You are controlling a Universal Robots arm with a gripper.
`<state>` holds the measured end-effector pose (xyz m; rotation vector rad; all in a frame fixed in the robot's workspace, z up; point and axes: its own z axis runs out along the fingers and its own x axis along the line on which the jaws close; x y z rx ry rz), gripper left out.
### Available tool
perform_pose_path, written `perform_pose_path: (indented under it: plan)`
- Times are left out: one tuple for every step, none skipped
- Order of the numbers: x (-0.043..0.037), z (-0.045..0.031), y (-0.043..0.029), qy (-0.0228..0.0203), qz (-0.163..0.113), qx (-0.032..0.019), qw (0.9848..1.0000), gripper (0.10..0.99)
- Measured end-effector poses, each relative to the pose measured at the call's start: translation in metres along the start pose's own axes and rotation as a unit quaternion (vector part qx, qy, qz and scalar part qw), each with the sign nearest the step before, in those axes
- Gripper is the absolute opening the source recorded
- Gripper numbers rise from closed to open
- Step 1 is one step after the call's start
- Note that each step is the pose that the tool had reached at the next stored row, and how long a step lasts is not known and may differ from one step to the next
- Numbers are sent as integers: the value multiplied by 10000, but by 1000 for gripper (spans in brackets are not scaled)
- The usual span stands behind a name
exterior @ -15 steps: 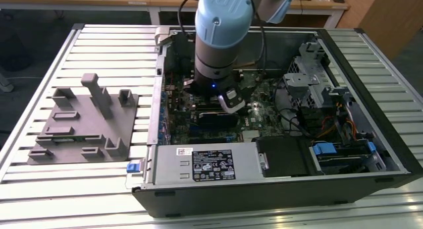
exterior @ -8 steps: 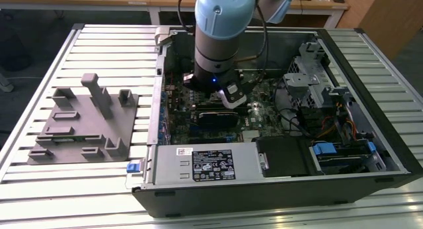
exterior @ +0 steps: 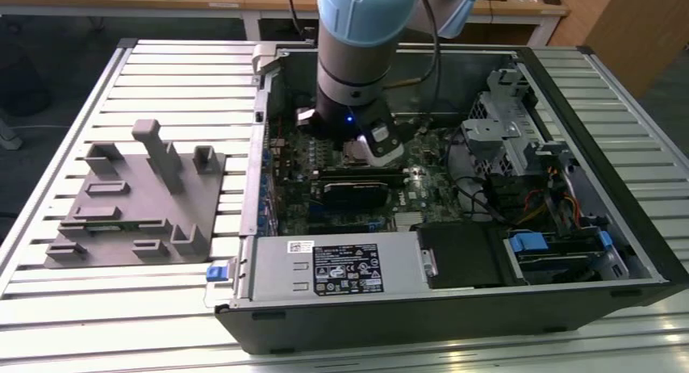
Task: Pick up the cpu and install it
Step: 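Install the second cpu locking lever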
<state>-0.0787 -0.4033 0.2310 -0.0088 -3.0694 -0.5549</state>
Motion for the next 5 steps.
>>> perform_pose_path:
  plan:
    - [0,-15,6,1,-1,-16,10000,106]
    - [0,-27,11,1,-1,-38,10000,106]
    - [1,-39,15,1,-2,-64,10000,106]
    - [1,-45,17,1,-2,-84,10000,106]
    - [1,-46,18,0,-2,-87,10000,106]
